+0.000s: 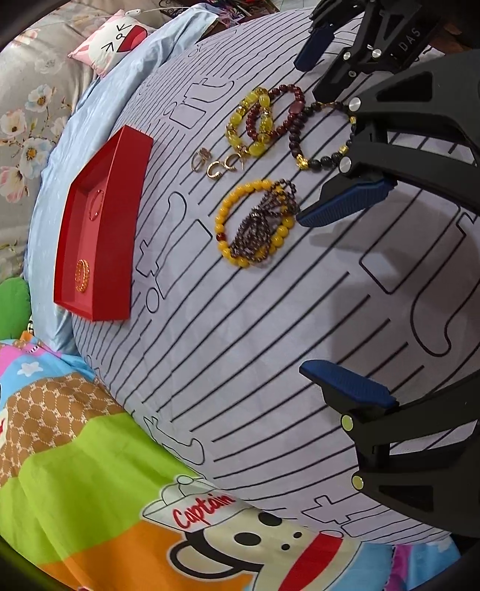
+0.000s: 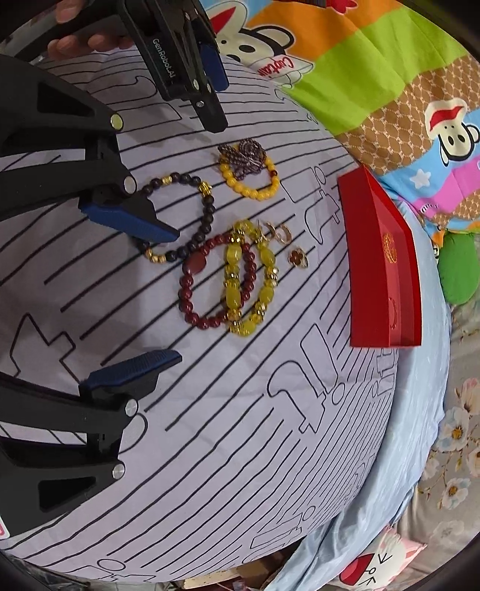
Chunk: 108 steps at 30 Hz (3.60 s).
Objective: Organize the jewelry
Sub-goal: 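Grasp the black-and-gold bead bracelet with the right tool, then grasp the dark purple beaded bracelet with the left tool while the right tool holds its bracelet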
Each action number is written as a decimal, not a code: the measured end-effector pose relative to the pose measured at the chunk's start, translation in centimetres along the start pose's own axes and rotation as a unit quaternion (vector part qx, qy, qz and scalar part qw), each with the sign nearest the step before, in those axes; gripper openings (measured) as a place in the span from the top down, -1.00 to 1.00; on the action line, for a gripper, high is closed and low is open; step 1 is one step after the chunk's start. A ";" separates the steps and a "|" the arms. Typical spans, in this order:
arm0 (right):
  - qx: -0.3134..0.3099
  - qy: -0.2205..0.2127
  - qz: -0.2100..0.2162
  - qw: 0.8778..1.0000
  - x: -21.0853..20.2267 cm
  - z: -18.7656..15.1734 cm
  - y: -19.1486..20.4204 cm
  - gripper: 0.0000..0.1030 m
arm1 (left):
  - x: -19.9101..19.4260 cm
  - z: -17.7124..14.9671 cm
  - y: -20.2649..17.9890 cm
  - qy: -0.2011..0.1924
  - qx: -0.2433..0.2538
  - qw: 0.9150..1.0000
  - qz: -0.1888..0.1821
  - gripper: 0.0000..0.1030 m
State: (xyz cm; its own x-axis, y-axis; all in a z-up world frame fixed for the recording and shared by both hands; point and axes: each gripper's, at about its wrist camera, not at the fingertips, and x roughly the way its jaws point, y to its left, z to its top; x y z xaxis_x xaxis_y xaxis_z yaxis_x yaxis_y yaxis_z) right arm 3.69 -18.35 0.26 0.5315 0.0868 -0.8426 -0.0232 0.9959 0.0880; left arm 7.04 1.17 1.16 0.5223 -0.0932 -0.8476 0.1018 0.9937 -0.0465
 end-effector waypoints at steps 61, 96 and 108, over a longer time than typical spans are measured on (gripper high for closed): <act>0.029 0.005 0.028 0.999 0.1 -0.4 -1.1 0.85 | 1.1 1.3 -3.4 0.013 0.016 0.992 -0.125 0.88; -0.006 0.004 0.026 1.000 0.5 -0.3 0.3 0.56 | 0.0 3.7 -0.4 -0.020 -0.009 0.996 -0.092 0.91; -0.007 0.005 0.028 1.000 0.6 -0.4 0.2 0.84 | 0.9 4.3 0.4 -0.038 -0.019 0.998 -0.054 0.24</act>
State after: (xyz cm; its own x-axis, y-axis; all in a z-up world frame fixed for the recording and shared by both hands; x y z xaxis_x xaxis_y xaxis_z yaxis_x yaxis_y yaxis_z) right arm 3.66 -18.13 -0.39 0.5211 0.1421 -0.8416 -0.0650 0.9898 0.1270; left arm 11.24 1.25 2.64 0.5722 -0.2032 -0.7946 0.1296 0.9790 -0.1571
